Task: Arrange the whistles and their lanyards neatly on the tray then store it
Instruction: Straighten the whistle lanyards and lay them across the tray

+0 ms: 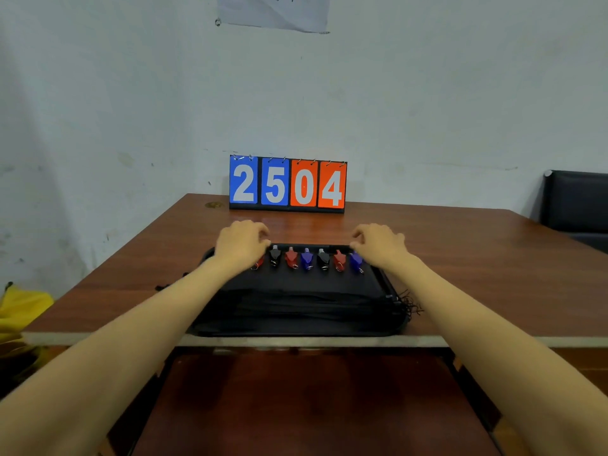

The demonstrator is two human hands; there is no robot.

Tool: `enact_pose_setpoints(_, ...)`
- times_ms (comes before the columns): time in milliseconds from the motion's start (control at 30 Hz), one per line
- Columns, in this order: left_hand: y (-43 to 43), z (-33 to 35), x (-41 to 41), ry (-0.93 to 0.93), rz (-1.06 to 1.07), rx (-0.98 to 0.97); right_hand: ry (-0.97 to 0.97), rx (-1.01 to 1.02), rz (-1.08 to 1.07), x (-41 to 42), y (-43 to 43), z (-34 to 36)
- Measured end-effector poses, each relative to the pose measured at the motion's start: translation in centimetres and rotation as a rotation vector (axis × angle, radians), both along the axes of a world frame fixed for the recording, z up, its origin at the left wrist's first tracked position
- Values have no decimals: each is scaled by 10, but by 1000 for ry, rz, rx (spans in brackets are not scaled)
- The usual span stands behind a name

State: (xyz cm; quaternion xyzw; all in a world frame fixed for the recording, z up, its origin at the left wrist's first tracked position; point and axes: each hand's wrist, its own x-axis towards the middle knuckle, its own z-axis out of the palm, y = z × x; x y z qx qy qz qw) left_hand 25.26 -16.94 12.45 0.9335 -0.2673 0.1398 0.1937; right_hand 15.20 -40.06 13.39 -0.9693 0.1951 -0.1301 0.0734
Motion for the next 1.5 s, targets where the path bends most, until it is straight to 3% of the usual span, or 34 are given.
enact_pose_setpoints(167, 65, -3, 26, 111, 296, 111, 63, 86, -137, -27, -26, -8)
enact_pose_setpoints(300, 99, -15, 26, 179, 393, 85, 59, 224, -147, -44, -30, -22)
enact_pose_setpoints(500, 120, -19, 23, 399, 334, -127, -26, 400, -164, -47, -28, -33)
enact_pose_setpoints(700, 110, -17, 20, 562, 266, -328, -28, 452, -188, -45, -27, -30)
enact_pose_setpoints(833, 110, -19, 27, 577, 241, -398, 1, 481, -204, -46, -28, -27)
enact_pose_setpoints(1133, 112, -22, 36, 525, 208, -182, -21, 486, -179, -50, -22, -25)
enact_pose_setpoints(1500, 102, -7, 25, 348, 271, -162, -158, 542, -187, -59, -24, -19)
